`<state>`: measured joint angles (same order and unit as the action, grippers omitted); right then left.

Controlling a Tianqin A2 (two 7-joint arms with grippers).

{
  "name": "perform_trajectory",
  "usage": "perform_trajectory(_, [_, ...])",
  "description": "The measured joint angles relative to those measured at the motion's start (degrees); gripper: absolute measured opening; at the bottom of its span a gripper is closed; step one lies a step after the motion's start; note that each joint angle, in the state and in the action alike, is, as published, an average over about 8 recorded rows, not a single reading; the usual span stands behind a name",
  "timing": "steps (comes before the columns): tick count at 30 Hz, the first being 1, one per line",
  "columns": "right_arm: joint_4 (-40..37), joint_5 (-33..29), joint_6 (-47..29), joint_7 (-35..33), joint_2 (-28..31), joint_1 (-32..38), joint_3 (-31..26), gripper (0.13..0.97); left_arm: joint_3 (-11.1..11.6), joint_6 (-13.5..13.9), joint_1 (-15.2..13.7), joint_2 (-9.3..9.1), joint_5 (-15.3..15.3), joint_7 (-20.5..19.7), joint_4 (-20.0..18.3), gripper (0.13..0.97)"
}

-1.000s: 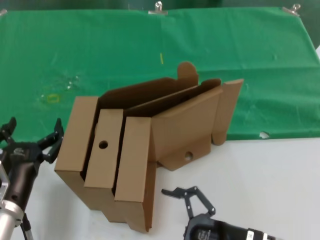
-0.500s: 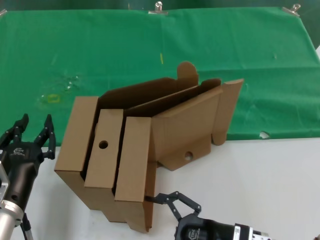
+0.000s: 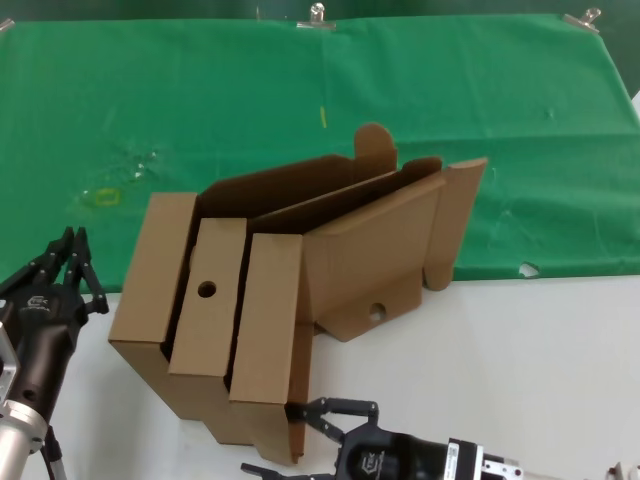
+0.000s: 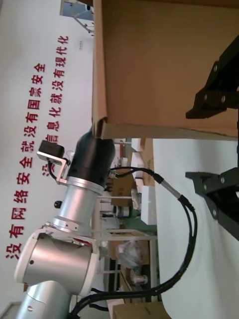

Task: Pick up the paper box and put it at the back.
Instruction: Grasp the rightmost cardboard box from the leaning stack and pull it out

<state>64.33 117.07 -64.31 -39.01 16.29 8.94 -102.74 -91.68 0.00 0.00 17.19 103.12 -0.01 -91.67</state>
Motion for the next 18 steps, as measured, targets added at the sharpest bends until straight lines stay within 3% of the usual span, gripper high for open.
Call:
perform_trajectory(7, [-0.42, -1.02, 0.25, 0.3, 0.0, 0.4, -0.19, 0.373, 0.0, 0.0, 0.0, 0.0, 0.0, 0.0, 0.0, 0.156])
perform_trajectory(13, [-0.46, -1.65, 0.62, 0.4, -0.06, 0.88, -0.17, 0.254, 0.0, 0.0, 0.0, 0.0, 0.0, 0.0, 0.0, 0.148])
perform_trajectory(18, [0.62, -1.9, 0.85, 0.39, 0.19, 0.47, 0.02, 0.243, 0.0, 0.0, 0.0, 0.0, 0.0, 0.0, 0.0, 0.143])
